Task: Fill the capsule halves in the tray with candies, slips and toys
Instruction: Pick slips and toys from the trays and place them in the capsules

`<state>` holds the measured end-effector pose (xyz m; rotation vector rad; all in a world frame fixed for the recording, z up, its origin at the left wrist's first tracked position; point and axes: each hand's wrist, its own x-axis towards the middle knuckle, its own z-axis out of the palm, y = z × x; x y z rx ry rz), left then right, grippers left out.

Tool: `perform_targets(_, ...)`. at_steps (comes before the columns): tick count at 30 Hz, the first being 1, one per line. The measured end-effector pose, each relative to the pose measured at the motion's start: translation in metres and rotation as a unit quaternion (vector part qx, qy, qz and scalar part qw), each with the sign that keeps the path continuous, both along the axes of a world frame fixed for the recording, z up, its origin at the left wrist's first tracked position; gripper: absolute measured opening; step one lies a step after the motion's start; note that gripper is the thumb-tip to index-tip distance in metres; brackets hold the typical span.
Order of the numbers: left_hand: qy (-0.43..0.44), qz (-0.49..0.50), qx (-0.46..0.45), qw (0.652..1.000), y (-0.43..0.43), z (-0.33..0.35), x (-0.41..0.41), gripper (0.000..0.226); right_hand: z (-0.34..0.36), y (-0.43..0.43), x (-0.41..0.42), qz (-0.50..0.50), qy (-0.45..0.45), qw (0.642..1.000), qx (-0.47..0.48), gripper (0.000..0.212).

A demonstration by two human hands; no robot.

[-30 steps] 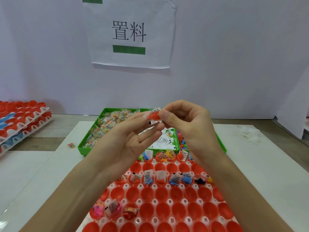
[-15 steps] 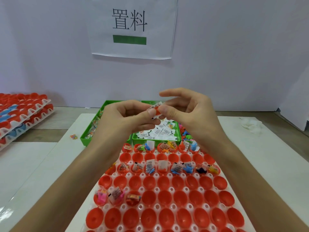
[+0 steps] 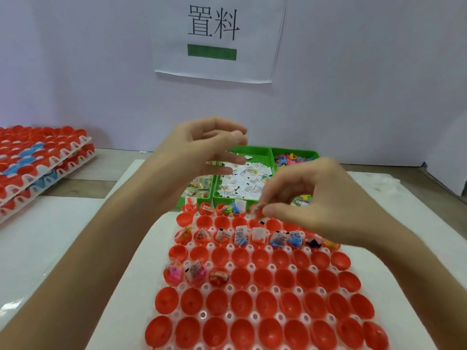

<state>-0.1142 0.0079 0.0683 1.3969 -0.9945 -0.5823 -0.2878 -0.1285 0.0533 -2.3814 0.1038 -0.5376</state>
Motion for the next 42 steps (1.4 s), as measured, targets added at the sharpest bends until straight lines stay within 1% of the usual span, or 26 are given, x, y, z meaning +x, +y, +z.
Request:
perform_targets(2, 0.021, 0.02, -0.028, 0.999, 0.004, 0.005, 0.003, 0.012, -0.02, 0.015, 0.0, 0.025, 0.054, 0.998, -0.018, 0.014)
perform_targets(4, 0.028, 0.032, -0.048, 0.998, 0.007, 0.008, 0.003, 0.007, -0.037, 0.026, 0.001, 0.036, 0.09, 0.994, -0.045, 0.011)
perform_targets(5, 0.028, 0.039, -0.057, 0.997, 0.009, 0.009, 0.004, 0.011, -0.044, 0.029, 0.003, 0.039, 0.099, 0.992, -0.063, 0.01)
perform_targets(7, 0.032, 0.049, -0.072, 0.996, 0.011, 0.012, 0.003, 0.016, -0.052, 0.034, 0.004, 0.041, 0.116, 0.989, -0.082, 0.009)
perform_targets(10, 0.036, 0.051, -0.087, 0.994, 0.014, 0.015, 0.003, 0.017, -0.056, 0.037, 0.005, 0.029, 0.141, 0.984, -0.107, 0.009)
perform_targets(15, 0.038, 0.064, -0.095, 0.993, 0.014, 0.016, 0.005, 0.016, -0.054, 0.036, 0.005, 0.031, 0.176, 0.978, -0.103, 0.006)
perform_targets(24, 0.036, 0.071, -0.104, 0.991, 0.011, 0.013, 0.009, 0.016, -0.049, 0.043, 0.016, 0.057, 0.238, 0.958, -0.15, 0.009)
perform_targets(29, 0.038, 0.078, -0.111, 0.99, 0.013, 0.013, 0.014, 0.018, -0.047, 0.039, 0.017, 0.065, 0.251, 0.956, -0.139, 0.008)
perform_targets(32, 0.044, 0.085, -0.114, 0.989, 0.015, 0.014, 0.019, 0.019, -0.048, 0.035, 0.016, 0.08, 0.253, 0.958, -0.104, 0.009)
perform_targets(37, 0.048, 0.101, -0.103, 0.988, 0.014, 0.013, 0.024, 0.015, -0.053, 0.031, 0.015, 0.065, 0.216, 0.973, -0.056, 0.004)
perform_targets(42, 0.054, 0.108, -0.103, 0.987, 0.015, 0.012, 0.026, 0.014, -0.054, 0.026, 0.018, 0.077, 0.226, 0.971, -0.022, 0.008)
